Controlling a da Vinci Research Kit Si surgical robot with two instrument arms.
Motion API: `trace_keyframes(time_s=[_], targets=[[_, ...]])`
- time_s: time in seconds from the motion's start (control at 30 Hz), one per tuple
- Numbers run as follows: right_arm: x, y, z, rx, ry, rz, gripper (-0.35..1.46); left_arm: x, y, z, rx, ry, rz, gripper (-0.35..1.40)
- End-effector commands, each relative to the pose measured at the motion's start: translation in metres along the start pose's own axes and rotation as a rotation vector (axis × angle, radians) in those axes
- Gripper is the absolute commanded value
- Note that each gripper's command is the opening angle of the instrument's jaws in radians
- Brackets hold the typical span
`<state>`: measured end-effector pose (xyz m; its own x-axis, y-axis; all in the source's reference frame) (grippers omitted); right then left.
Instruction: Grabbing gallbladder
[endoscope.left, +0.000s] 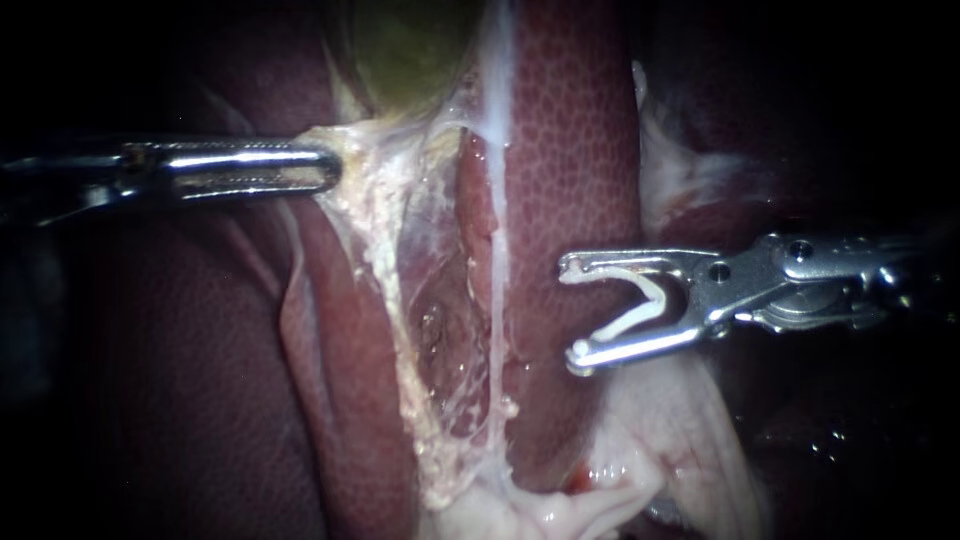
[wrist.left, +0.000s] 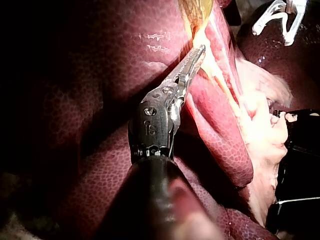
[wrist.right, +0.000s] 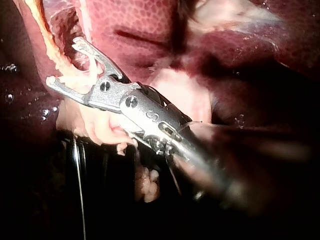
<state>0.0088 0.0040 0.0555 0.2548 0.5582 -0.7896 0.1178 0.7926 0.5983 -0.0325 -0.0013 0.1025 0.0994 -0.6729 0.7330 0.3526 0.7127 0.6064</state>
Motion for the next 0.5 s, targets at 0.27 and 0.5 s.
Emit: trace_keyframes(time_s=[0.27, 0.5], targets=[[0.0000, 0.0000, 0.0000, 0.000, 0.000, 0.000, 0.60, -0.0005, 0.0003, -0.0009, -0.009, -0.007, 0.001, -0.35], [0.0000, 0.0000, 0.0001, 0.000, 0.000, 0.000, 0.60, -0.0004, 0.0003, -0.0009, -0.009, -0.007, 0.001, -0.35]])
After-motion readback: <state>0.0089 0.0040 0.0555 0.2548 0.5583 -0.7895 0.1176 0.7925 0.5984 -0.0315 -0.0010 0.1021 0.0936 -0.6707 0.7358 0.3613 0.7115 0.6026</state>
